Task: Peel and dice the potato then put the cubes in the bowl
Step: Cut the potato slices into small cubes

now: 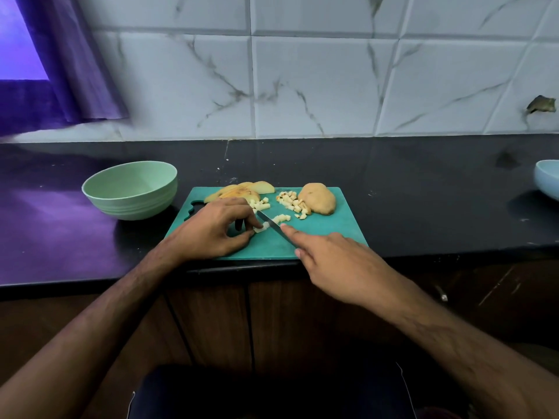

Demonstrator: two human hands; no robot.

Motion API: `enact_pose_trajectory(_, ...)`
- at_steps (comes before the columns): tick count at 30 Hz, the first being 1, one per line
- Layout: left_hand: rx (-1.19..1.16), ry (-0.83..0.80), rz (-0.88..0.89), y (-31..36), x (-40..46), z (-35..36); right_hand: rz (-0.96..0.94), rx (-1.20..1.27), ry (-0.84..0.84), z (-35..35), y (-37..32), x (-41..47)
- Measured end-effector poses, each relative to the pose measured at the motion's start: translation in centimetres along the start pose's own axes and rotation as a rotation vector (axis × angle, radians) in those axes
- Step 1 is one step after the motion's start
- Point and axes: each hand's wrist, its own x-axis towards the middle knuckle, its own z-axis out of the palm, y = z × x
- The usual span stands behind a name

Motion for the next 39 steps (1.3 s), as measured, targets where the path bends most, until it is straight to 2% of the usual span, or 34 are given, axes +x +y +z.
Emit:
enact_pose_trajectory(5,0.007,0.026,0.008,-0.1,0.0,0.1,-0.020,0.040,0.039,-1.4,0.5,-0.7)
enact_pose_trajectory(9,-0.001,0.026,-0.001,-0.2,0.0,0.1,-0.039,0.027,-0.002,0.1,-0.3,-1.4)
enact_pose_trajectory(28,0.071,0.075,-0.012,-0.5,0.0,0.4,-0.060,0.039,0.027,1.2,-0.5,-0.9)
enact_pose_trajectory(39,0.261,0.179,-0.222,-0.6,-0.4,0.7,-0.084,0.043,-0.070,-0.9,0.8,-2.4)
